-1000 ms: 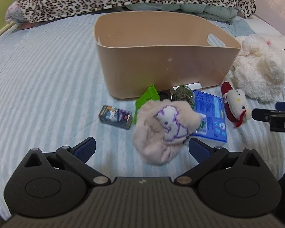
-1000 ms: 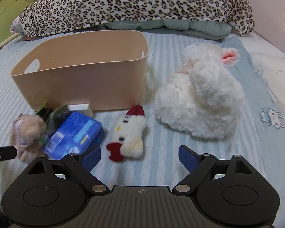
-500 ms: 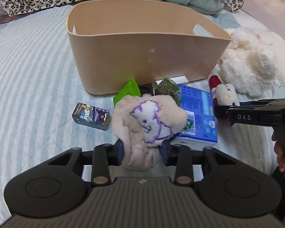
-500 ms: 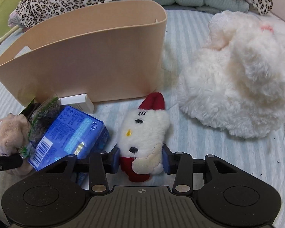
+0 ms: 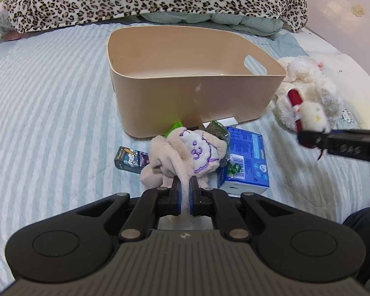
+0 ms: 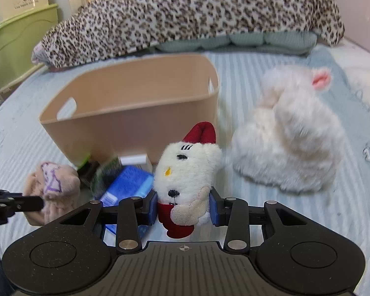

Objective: Organize objects
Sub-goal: 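Lift both plushes and carry them over the beige basket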

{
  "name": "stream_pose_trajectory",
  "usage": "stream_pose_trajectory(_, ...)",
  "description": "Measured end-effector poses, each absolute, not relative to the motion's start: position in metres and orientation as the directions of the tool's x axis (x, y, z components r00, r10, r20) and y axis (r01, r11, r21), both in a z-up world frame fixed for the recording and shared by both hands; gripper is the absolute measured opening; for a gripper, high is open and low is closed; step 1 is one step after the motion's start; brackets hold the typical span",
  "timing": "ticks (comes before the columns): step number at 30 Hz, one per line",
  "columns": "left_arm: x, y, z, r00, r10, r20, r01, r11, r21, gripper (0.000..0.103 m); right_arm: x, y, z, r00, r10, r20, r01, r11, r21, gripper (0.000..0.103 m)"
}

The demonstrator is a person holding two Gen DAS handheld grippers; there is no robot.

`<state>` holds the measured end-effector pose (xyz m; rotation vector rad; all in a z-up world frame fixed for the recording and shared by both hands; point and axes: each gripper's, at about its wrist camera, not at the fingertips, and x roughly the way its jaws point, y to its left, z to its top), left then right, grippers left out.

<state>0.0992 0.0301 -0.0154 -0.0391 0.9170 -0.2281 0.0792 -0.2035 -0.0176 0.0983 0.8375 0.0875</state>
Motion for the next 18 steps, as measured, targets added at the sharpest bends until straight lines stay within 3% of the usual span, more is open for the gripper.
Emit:
stream_pose_trajectory(6,0.093,0.034,-0.003,0.607,-0.219,-0.764,0.183,0.974,-0.133,0.007,0.079,-0.208,0.007,0.695,0.133,-0.707,-0.050,0.989,0.137,0.037)
stream_pose_trajectory(8,0.092,0.037,0.008,0.621,-0.254,-0.741,0.247,0.961,-0.122,0.007,0.080,-0.208,0.014,0.707,0.137,-0.694,-0.058,0.989,0.136,0.037)
stream_pose_trajectory(18,0.135,0.035,0.065,0.727,-0.254,-0.638,0.252,0.963,-0.095,0.007,0.115,-0.194,0.047,0.771,0.167,-0.615,-0.100,0.985,0.143,0.037)
